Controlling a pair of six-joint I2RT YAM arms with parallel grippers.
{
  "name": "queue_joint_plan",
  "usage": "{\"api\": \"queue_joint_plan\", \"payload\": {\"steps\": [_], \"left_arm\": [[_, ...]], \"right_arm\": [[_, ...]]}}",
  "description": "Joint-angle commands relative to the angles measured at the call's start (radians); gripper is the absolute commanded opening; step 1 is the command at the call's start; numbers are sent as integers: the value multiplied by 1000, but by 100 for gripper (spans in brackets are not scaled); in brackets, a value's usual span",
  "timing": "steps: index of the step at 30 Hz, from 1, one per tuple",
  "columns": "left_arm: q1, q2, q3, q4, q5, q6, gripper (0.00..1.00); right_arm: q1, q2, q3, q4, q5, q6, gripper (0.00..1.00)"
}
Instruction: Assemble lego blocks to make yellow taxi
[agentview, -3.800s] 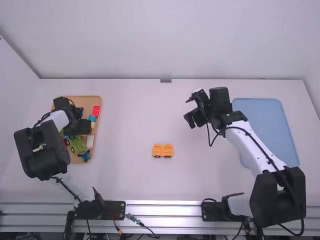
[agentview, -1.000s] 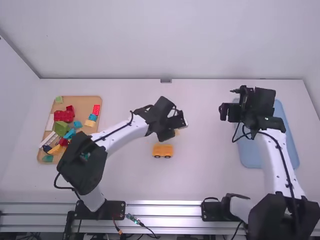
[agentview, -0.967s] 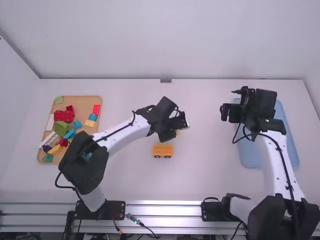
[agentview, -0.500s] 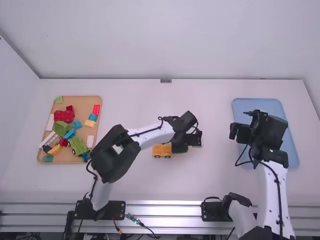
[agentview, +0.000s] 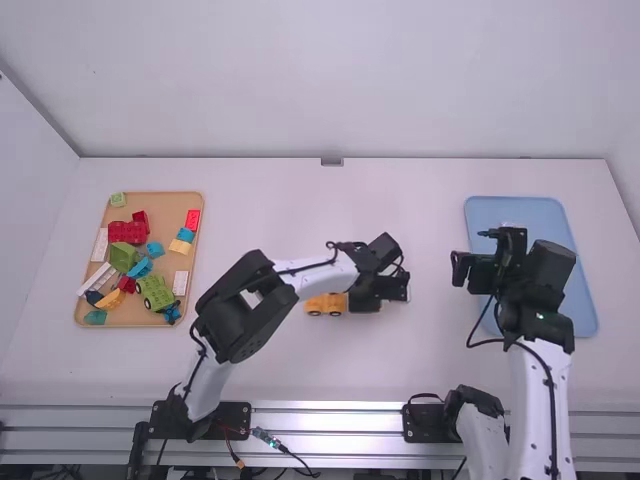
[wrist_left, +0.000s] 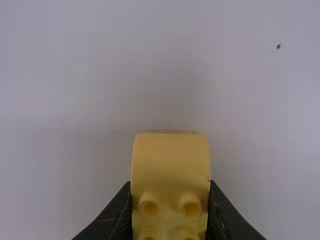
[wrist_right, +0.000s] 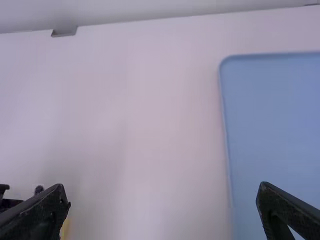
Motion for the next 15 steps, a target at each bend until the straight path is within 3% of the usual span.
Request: {"api": "queue_joint_plan", "payload": {"steps": [1, 2, 3, 4, 5, 6, 15], "left_arm": [[-1, 19, -3, -12, -43, -4, 11], [-1, 19, -3, -12, -50, -5, 19], [-1, 19, -2, -17, -49, -4, 39], [-1, 18, -1, -19, -47, -4, 53], [-1, 18, 4, -26, -45, -4, 95], [-1, 18, 13, -35, -47, -3, 99], [50, -94, 91, -166, -34, 64, 99]], "right_arm": [[13, 21, -6, 10, -14, -5, 99], [16, 26, -6, 13, -14, -6, 99], [23, 33, -6, 18, -14, -15, 99], [26, 36, -6, 20, -14, -19, 99], [32, 43, -6, 21, -17, -30, 99], [43, 52, -6, 24, -16, -47, 99], [97, 100, -4, 76, -58, -196, 99]]}}
